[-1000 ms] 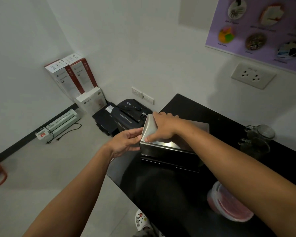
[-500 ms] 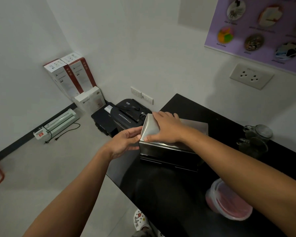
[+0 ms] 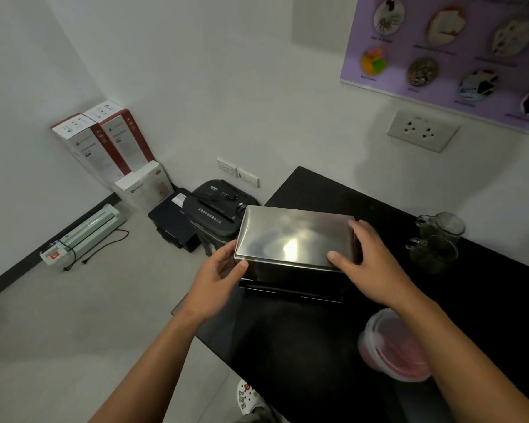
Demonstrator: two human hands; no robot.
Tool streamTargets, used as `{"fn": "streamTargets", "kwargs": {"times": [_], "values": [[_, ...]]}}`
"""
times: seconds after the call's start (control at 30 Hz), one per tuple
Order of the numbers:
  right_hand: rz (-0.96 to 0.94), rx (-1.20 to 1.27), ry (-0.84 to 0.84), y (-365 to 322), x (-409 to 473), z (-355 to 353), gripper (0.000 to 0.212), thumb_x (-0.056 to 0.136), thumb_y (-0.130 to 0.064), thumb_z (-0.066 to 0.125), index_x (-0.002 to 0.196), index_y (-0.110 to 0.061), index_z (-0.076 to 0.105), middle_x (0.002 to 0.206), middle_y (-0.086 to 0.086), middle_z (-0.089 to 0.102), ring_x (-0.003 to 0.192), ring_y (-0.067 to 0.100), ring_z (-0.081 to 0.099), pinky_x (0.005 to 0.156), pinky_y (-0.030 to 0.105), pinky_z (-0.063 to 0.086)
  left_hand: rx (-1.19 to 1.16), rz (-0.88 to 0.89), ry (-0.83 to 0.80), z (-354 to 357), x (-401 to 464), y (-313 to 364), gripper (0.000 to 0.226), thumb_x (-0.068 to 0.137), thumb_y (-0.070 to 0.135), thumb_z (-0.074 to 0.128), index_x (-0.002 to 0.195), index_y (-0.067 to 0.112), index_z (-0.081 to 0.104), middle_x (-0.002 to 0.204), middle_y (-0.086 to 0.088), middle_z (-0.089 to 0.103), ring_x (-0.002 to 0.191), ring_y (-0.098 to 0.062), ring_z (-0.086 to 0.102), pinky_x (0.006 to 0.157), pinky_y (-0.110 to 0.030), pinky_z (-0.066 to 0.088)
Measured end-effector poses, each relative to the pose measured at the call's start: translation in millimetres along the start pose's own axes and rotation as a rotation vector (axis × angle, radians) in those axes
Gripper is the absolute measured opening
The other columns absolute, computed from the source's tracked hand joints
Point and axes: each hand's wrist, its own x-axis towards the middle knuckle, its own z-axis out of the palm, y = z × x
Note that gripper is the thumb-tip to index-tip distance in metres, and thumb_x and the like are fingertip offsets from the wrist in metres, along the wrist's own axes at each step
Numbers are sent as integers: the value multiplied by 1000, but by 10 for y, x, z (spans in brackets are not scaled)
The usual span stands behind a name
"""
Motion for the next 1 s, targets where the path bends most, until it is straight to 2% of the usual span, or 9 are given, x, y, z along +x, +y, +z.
{"fn": "streamTargets", "kwargs": {"times": [0.13,0.27,0.33,0.4,0.47,0.57,0.7,0.83,1.0], "values": [[44,120,-38,138,-171,90,92,93,-48,70,164,-38,13,167,-7,30,150,17,37,119,40,38,7,-4,50,56,12,30,49,105,24,60,150,38,45,135,26,57,120,10,60,98,-10,48],[60,193,-49,144,-262,183,99,90,-52,72,162,-46,4,168,-11,28,151,14,35,120,46,38,-5,-14,39,106,57,46,61,106,32,58,162,29,34,154,13,50,121,7,61,87,-1,49],[65,200,-44,155,-284,245,105,88,-54,73,161,-45,-2,171,-11,23,154,14,31,121,49,37,8,0,29,154,67,62,65,107,37,53,165,31,27,162,12,43,131,0,57,95,-3,48],[83,216,-42,155,-298,300,110,86,-55,75,161,-45,-6,172,-11,17,156,14,26,123,49,34,-2,11,31,205,62,66,70,105,46,53,166,35,22,163,15,39,143,-8,49,115,-23,46],[91,234,-26,156,-313,358,113,86,-53,76,161,-44,-8,173,-10,13,157,14,23,124,45,31,6,6,33,237,71,49,77,98,58,53,165,41,19,165,15,39,148,-12,46,122,-36,41],[103,259,11,134,-324,434,116,87,-48,78,162,-38,-9,173,-9,14,156,14,24,123,36,30,-2,2,30,274,81,66,80,96,56,53,165,41,17,165,15,38,142,-2,48,110,-12,42],[128,297,60,125,-289,516,120,83,-47,82,161,-41,-9,171,-11,20,154,13,29,122,39,34,-27,-7,35,283,103,50,82,94,58,51,166,42,13,167,12,36,147,-11,45,119,-30,41],[148,291,95,128,-253,573,116,87,-35,81,161,-41,-8,171,-10,20,154,14,28,119,34,32,-12,-24,15,278,133,25,80,95,56,46,166,44,10,163,16,35,133,-2,52,102,-8,46],[169,248,148,123,-163,628,105,95,-19,73,164,-33,-5,173,-7,15,156,17,26,119,32,29,-2,-20,-3,232,280,41,78,97,54,46,165,44,12,167,15,32,151,-12,39,127,-40,33]]}}
